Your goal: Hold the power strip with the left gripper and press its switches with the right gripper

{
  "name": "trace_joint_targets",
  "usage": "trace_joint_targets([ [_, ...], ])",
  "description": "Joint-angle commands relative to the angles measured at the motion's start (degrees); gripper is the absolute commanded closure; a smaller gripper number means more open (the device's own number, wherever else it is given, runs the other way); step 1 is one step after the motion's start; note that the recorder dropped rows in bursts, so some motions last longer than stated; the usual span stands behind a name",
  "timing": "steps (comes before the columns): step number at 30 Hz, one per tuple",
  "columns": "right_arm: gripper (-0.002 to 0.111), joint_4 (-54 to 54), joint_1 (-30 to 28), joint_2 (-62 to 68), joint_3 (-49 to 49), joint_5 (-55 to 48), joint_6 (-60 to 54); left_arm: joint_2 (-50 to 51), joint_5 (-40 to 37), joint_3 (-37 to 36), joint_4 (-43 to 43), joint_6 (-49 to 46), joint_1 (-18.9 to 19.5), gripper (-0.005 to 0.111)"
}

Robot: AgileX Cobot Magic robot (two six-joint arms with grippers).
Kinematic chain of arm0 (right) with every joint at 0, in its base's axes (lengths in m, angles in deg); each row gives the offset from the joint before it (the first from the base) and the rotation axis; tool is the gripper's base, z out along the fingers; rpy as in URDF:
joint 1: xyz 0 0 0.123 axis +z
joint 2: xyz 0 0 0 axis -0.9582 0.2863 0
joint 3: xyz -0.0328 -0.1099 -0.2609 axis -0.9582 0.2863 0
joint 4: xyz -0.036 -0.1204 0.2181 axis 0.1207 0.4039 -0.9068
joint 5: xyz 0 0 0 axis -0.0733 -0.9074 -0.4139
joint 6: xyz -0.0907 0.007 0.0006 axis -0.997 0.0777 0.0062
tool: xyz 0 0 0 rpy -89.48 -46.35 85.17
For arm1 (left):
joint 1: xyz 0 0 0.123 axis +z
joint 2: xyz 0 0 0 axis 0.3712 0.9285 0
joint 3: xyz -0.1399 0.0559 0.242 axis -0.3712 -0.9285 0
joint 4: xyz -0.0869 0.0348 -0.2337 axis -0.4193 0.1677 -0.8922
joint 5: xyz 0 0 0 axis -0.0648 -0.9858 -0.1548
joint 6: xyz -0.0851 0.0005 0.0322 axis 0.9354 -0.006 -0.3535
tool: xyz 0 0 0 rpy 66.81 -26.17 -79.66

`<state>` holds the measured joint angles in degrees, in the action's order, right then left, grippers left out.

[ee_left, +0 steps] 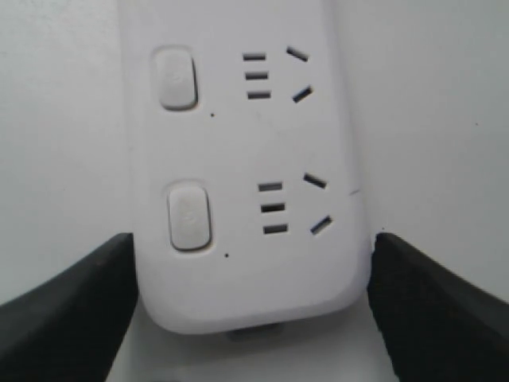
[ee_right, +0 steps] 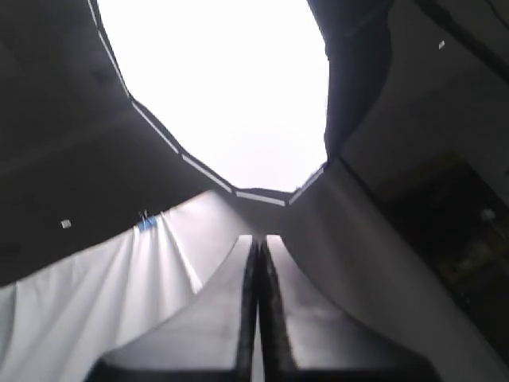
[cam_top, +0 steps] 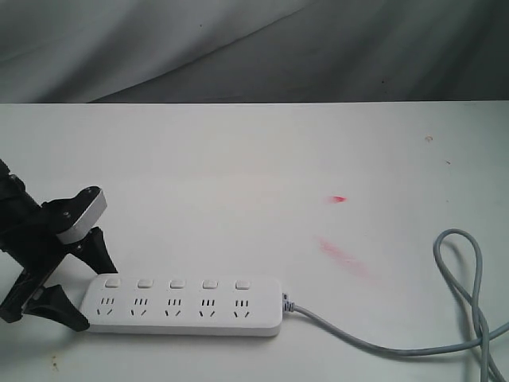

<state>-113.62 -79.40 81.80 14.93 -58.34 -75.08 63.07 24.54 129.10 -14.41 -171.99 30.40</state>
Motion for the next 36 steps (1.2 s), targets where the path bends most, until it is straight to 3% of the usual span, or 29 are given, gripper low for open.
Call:
trace_joint_targets([
  [1, 0.108, -4.3, -0.2, 15.3, -13.0, -11.8, -8.8, 0.1, -0.3, -0.2, 0.4, -0.3, -0.2, 0.065],
  [6, 0.108, -3.0, -0.2, 33.5, -33.1, -32.8, -9.2, 0.1, -0.3, -0.2, 0.4, -0.3, -0.2, 0.065],
  [7, 0.108, -3.0, -0.2, 40.9, -41.3, -43.7, -9.2, 0.1, -0.3, -0.2, 0.4, -0.3, -0.2, 0.065],
  [9, 0.108, -3.6, -0.2, 51.3, -50.5, -53.8, -9.1, 0.1, -0.3, -0.2, 0.4, -0.3, -0.2, 0.065],
  [11, 0.108, -3.3, -0.2, 59.5, -57.0, -56.9, -11.4, 0.1, -0.3, -0.2, 0.4, -0.3, -0.2, 0.065],
  [14, 0.108, -5.8, -0.2, 68.5, -59.9, -58.8, -18.2, 0.1, -0.3, -0.2, 0.4, -0.3, -0.2, 0.065],
  [19, 0.107, -7.4, 6.1, 84.5, -59.9, -78.4, -41.8, 0.1, -0.3, -0.2, 0.4, -0.3, -0.2, 0.065],
  [20, 0.103, -7.4, 9.0, 87.6, -59.9, -79.5, -45.8, 0.1, -0.3, -0.2, 0.4, -0.3, -0.2, 0.065],
  [23, 0.072, -7.6, 18.1, 94.8, -59.9, -78.7, -57.8, 0.1, -0.3, -0.2, 0.4, -0.3, -0.2, 0.065],
  [27, 0.040, -11.2, 26.0, 101.5, -59.9, -72.2, -63.2, 0.1, -0.3, -0.2, 0.4, -0.3, -0.2, 0.065],
  [29, 0.034, -11.9, 29.3, 104.0, -59.9, -67.8, -63.5, 0.1, -0.3, -0.2, 0.4, -0.3, -0.2, 0.065],
  [33, 0.033, -12.5, 33.3, 108.6, -59.9, -65.1, -66.0, 0.1, -0.3, -0.2, 0.4, -0.3, -0.2, 0.065],
  [36, 0.033, -17.5, 35.2, 111.5, -59.9, -67.9, -76.4, 0.1, -0.3, -0.2, 0.4, -0.3, -0.2, 0.065],
])
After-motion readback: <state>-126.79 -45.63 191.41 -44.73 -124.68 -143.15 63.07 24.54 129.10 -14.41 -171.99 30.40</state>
